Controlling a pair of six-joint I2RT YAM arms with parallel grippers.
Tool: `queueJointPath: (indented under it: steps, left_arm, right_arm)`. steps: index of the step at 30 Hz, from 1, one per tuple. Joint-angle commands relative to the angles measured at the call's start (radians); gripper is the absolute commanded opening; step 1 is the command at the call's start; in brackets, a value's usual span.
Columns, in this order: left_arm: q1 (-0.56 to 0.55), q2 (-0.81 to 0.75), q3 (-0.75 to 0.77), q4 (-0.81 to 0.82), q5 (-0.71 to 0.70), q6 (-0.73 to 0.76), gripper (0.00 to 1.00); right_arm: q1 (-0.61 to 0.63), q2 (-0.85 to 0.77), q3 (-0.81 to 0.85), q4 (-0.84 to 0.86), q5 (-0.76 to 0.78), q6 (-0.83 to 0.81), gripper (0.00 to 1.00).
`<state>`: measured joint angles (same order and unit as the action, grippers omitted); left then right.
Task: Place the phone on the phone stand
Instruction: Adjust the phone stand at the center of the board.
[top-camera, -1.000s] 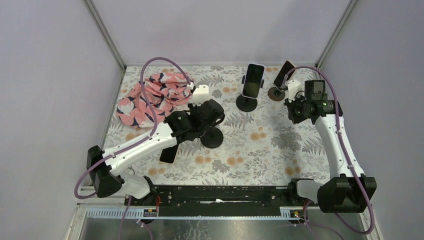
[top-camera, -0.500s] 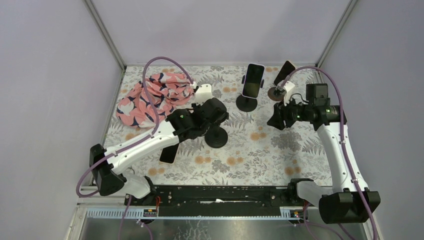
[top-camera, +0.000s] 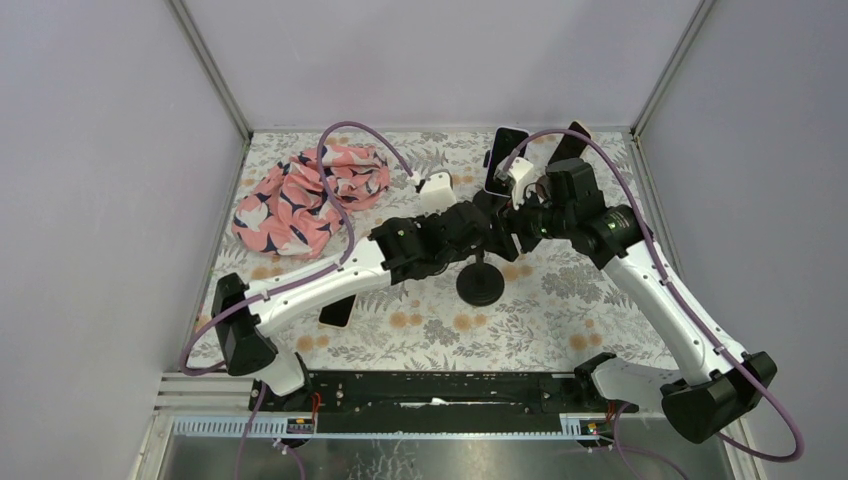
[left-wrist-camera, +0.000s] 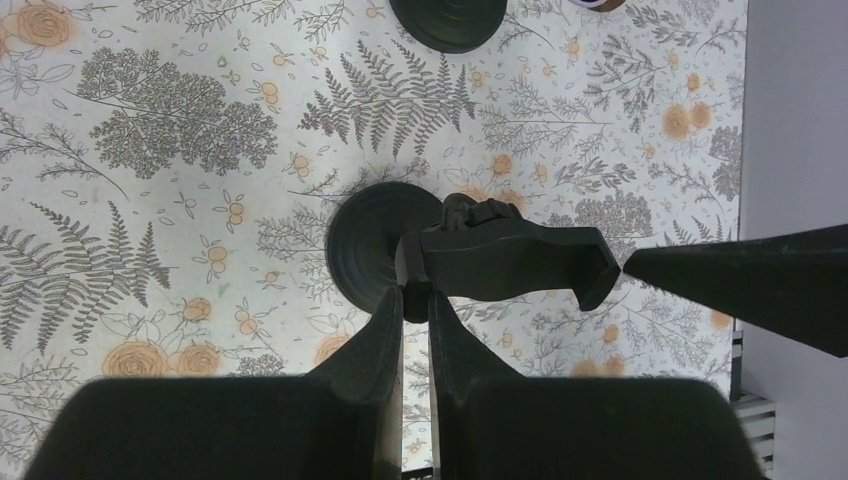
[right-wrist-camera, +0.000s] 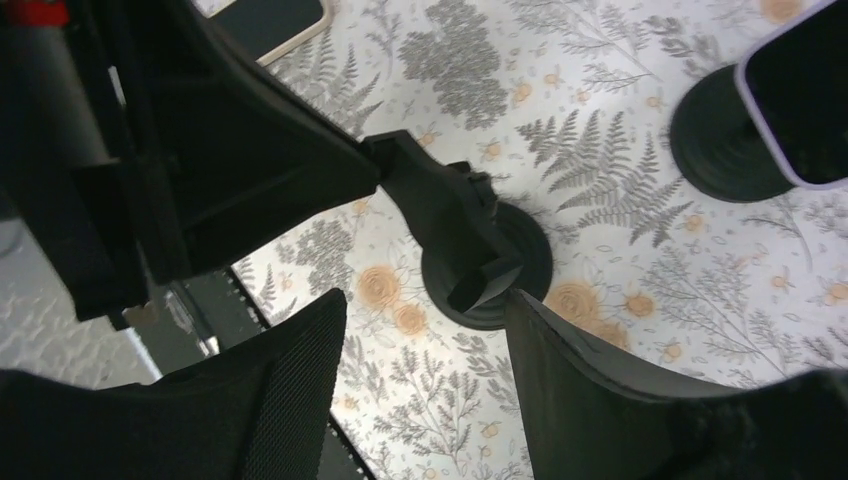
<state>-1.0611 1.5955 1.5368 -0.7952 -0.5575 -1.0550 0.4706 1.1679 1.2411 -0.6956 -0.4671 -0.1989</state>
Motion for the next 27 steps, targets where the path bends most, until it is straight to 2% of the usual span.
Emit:
queueJointPath:
  steps: [1, 10, 16, 21, 24, 27]
  left_arm:
    - [-0.013, 0.016, 0.058, 0.047, -0.048, -0.064, 0.00]
    - [-0.036, 0.043, 0.095, 0.047, -0.061, -0.078, 0.00]
    - [-0.048, 0.048, 0.101, 0.045, -0.086, -0.079, 0.00]
    - [-0.059, 0.063, 0.136, 0.028, -0.107, -0.067, 0.00]
    - [-0.065, 0.073, 0.155, 0.027, -0.101, -0.054, 0.00]
    - [-0.067, 0.077, 0.166, 0.027, -0.095, -0.044, 0.00]
  right_arm:
    - [0.012, -0.013, -0.010, 0.086, 0.121, 0.041, 0.67]
    - [0.023, -0.011, -0.065, 0.136, 0.263, 0.029, 0.62]
    - [0.023, -0.023, -0.092, 0.160, 0.358, 0.006, 0.39]
    - [0.022, -0.045, -0.124, 0.189, 0.424, -0.023, 0.15]
    - [0.023, -0.048, -0.143, 0.205, 0.428, -0.028, 0.07]
    - [0.022, -0.062, -0.158, 0.213, 0.392, -0.037, 0.04]
